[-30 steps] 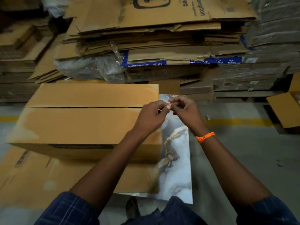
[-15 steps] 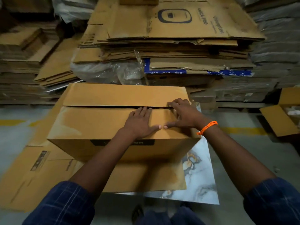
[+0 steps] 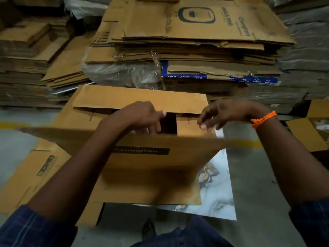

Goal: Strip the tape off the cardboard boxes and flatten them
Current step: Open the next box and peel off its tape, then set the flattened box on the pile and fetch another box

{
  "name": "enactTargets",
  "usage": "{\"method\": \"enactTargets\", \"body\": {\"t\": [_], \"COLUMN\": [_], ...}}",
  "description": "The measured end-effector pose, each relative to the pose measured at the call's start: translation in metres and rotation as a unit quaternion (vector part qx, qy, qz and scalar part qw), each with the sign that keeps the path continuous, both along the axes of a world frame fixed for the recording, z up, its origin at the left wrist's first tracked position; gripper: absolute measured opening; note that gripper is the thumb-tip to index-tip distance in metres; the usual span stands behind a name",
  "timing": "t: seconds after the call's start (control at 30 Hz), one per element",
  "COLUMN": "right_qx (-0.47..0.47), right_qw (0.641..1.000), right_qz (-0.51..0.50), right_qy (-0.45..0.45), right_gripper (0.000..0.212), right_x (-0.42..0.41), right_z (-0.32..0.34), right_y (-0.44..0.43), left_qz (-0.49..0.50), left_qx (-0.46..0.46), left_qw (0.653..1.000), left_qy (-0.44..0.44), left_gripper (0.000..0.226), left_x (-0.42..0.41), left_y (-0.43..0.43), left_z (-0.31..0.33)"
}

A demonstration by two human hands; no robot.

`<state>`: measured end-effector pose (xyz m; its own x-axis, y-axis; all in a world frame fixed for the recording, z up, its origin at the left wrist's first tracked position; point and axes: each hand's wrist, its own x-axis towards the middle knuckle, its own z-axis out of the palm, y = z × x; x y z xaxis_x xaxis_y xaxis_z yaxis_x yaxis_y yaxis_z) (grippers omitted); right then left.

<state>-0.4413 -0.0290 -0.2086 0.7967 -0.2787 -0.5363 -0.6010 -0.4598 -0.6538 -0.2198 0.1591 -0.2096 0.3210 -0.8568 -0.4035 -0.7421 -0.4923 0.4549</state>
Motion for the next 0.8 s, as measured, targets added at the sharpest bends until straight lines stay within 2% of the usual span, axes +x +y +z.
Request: {"method": "enactTargets", "body": {"t": [0.03,0.07,0.1,0.17,0.23,0.27,0.33,0.4,0.43,0.57,0.67,0.73,0.8], "right_qx": [0.032,0.029,-0.009,-0.141,-0.278,-0.334,-0.411,-0.418,-0.404,-0.367,-0.386,-0.416,-0.424], "right_qw": [0.996,0.988,0.977,0.949,0.916,0.899,0.876,0.874,0.879,0.896,0.898,0.887,0.886], "right_qz": [0.061,0.110,0.154,0.214,0.245,0.250,0.244,0.246,0.252,0.242,0.191,0.185,0.174], "right_qy": [0.062,0.109,0.144,0.184,0.158,0.133,0.070,0.020,0.007,-0.058,-0.088,-0.077,-0.068], "right_gripper": [0.064,0.085,0.103,0.125,0.137,0.139,0.127,0.107,0.100,0.067,0.059,0.040,0.035], "right_x": [0.002,0.006,0.012,0.023,0.025,0.024,0.022,0.021,0.020,0.025,0.028,0.019,0.005], "right_z": [0.003,-0.001,-0.009,-0.042,-0.082,-0.100,-0.128,-0.141,-0.141,-0.114,-0.089,-0.082,-0.084], "right_y": [0.005,0.011,0.021,0.041,0.061,0.068,0.076,0.071,0.067,0.055,0.052,0.049,0.047], "left_qz": [-0.020,-0.063,-0.100,-0.119,-0.122,-0.126,-0.106,-0.069,-0.055,0.002,0.065,0.086,0.100], "left_qx": [0.068,0.114,0.144,0.141,0.146,0.149,0.110,0.045,0.035,0.071,0.079,0.106,0.128], "left_qw": [0.997,0.991,0.981,0.974,0.970,0.966,0.958,0.955,0.958,0.983,0.988,0.986,0.985], "left_qy": [0.004,-0.035,-0.081,-0.128,-0.151,-0.171,-0.243,-0.285,-0.281,-0.168,-0.113,-0.092,-0.059], "left_gripper": [0.041,0.041,0.053,0.085,0.109,0.111,0.091,0.062,0.057,0.084,0.066,0.053,0.053], "left_x": [-0.004,-0.011,-0.019,-0.029,-0.035,-0.041,-0.052,-0.057,-0.057,-0.059,-0.063,-0.064,-0.064], "left_y": [0.009,0.018,0.026,0.036,0.041,0.043,0.047,0.045,0.044,0.038,0.022,0.007,-0.008], "left_z": [-0.005,-0.015,-0.027,-0.058,-0.084,-0.096,-0.119,-0.129,-0.128,-0.106,-0.097,-0.097,-0.097]}}
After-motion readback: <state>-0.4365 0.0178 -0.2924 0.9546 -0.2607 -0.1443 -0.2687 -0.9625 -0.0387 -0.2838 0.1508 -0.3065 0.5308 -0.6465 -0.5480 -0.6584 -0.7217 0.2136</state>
